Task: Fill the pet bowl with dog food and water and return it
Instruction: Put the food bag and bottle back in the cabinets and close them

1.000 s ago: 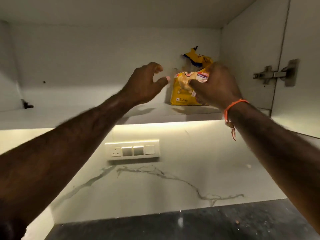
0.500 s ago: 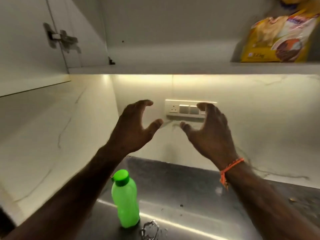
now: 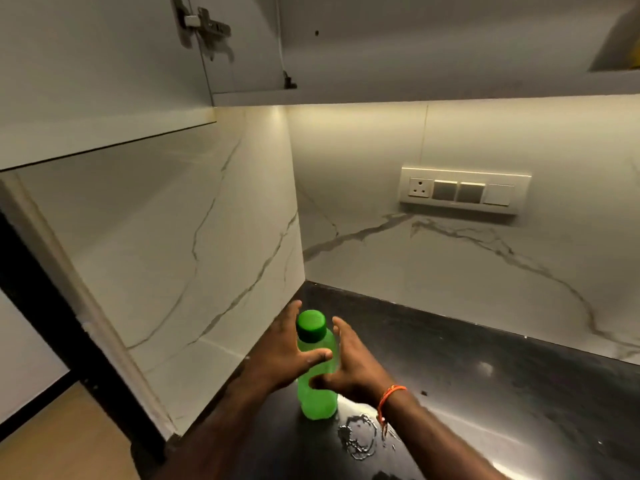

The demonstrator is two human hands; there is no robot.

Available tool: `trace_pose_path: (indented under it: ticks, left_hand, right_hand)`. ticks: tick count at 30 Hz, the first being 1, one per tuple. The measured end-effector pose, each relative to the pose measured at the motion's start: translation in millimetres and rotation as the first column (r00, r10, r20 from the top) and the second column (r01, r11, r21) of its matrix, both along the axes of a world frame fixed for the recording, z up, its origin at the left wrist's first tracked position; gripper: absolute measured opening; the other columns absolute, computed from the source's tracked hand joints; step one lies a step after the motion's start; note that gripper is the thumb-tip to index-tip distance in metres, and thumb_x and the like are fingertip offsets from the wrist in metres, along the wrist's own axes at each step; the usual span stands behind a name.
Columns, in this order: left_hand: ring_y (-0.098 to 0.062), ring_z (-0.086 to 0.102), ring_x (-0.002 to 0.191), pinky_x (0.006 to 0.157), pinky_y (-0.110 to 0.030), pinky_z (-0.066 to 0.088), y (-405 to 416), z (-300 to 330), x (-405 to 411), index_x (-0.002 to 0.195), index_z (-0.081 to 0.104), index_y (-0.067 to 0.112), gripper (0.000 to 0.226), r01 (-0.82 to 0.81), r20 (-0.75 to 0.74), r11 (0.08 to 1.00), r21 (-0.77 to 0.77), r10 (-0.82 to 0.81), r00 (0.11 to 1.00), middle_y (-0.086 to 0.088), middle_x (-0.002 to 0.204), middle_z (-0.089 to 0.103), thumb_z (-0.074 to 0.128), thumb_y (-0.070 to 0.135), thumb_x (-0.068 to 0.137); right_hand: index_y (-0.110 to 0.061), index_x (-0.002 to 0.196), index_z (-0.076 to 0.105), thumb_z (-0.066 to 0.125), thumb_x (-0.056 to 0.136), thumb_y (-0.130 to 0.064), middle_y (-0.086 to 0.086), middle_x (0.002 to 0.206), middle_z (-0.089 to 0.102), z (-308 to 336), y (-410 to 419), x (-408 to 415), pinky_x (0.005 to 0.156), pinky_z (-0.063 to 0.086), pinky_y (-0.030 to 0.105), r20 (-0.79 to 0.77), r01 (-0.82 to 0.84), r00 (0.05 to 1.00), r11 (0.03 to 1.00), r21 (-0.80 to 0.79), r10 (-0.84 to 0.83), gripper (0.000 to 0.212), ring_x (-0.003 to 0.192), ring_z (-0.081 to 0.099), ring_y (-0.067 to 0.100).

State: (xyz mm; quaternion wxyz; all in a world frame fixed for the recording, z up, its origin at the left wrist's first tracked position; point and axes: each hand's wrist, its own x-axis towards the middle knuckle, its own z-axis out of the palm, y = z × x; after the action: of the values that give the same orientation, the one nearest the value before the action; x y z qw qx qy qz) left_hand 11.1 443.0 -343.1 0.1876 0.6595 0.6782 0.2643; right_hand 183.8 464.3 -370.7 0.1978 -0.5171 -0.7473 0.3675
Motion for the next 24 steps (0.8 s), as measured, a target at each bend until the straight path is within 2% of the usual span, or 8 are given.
trace_pose_path:
  ticks: [4,9,11,13,16,19,21,24]
  left_hand:
    - [-0.015,0.056,0.132,0.111,-0.030,0.045,3,-16,-1,0.155,0.030,0.029,0.109,0.017,0.058,1.000,0.008,-0.018,0.998,0.003,0.147,0.055,0.091,0.051,0.068]
    - [-0.011,0.067,0.111,0.093,-0.023,0.052,6,-14,-5,0.132,0.045,0.034,0.086,0.014,0.105,0.999,0.043,-0.019,0.994,0.013,0.117,0.065,0.093,0.050,0.063]
    - [-0.011,0.068,0.107,0.089,-0.021,0.053,5,-5,-5,0.125,0.042,0.039,0.084,0.020,0.099,0.998,0.061,-0.026,0.995,0.014,0.113,0.065,0.092,0.054,0.060]
    - [-0.011,0.070,0.103,0.089,-0.027,0.057,3,12,-5,0.122,0.034,0.043,0.089,0.019,0.094,0.995,0.097,-0.028,0.995,0.013,0.113,0.067,0.087,0.064,0.054]
    - [-0.012,0.071,0.098,0.088,-0.036,0.060,-3,55,-3,0.118,0.026,0.044,0.094,0.032,0.088,0.978,0.204,-0.051,0.995,0.011,0.114,0.070,0.080,0.077,0.049]
    - [-0.015,0.072,0.101,0.088,-0.041,0.062,-10,114,2,0.119,0.026,0.045,0.101,0.031,0.114,0.953,0.302,-0.069,0.991,0.004,0.121,0.070,0.079,0.086,0.044]
    - [-0.014,0.071,0.103,0.089,-0.041,0.063,-17,157,10,0.123,0.028,0.042,0.104,0.028,0.131,0.934,0.356,-0.079,0.988,-0.001,0.127,0.070,0.081,0.085,0.044]
    - [-0.009,0.068,0.099,0.085,-0.032,0.061,-28,221,26,0.128,0.032,0.038,0.103,0.030,0.148,0.897,0.441,-0.106,0.983,0.003,0.126,0.067,0.084,0.077,0.047]
  right_hand:
    - [-0.027,0.158,0.014,0.088,0.067,-0.032,-0.001,0.158,0.035,-25,3,-14,0.111,0.045,0.034,-0.020,0.055,0.998,0.998,0.005,-0.055,0.118,0.140,0.042,0.017]
    - [-0.032,0.152,0.024,0.087,0.070,-0.032,-0.005,0.148,0.044,-23,6,-14,0.104,0.050,0.036,-0.030,0.049,0.998,0.997,0.064,-0.047,0.103,0.129,0.051,0.015]
    - [-0.034,0.151,0.023,0.086,0.069,-0.035,-0.007,0.146,0.046,-14,3,-11,0.103,0.050,0.038,-0.027,0.051,0.998,0.995,0.087,-0.048,0.103,0.127,0.053,0.016]
    - [-0.037,0.150,0.024,0.085,0.067,-0.040,-0.010,0.142,0.049,2,0,-7,0.101,0.051,0.037,-0.040,0.048,0.998,0.989,0.138,-0.042,0.103,0.125,0.054,0.016]
    - [-0.042,0.148,0.025,0.082,0.061,-0.053,-0.014,0.138,0.053,42,-4,6,0.101,0.051,0.037,-0.095,0.039,0.995,0.969,0.245,-0.016,0.105,0.122,0.055,0.011]
    - [-0.042,0.150,0.026,0.082,0.059,-0.063,-0.013,0.138,0.051,91,-8,19,0.101,0.053,0.039,-0.185,0.035,0.982,0.943,0.331,0.029,0.109,0.122,0.055,0.010]
    - [-0.048,0.146,0.027,0.084,0.056,-0.064,-0.012,0.138,0.052,129,-12,26,0.095,0.057,0.041,-0.238,0.055,0.970,0.924,0.379,0.040,0.108,0.119,0.058,0.013]
    - [-0.054,0.139,0.032,0.087,0.053,-0.065,-0.014,0.131,0.058,192,-20,39,0.088,0.059,0.042,-0.294,0.107,0.955,0.876,0.471,0.041,0.103,0.111,0.064,0.014]
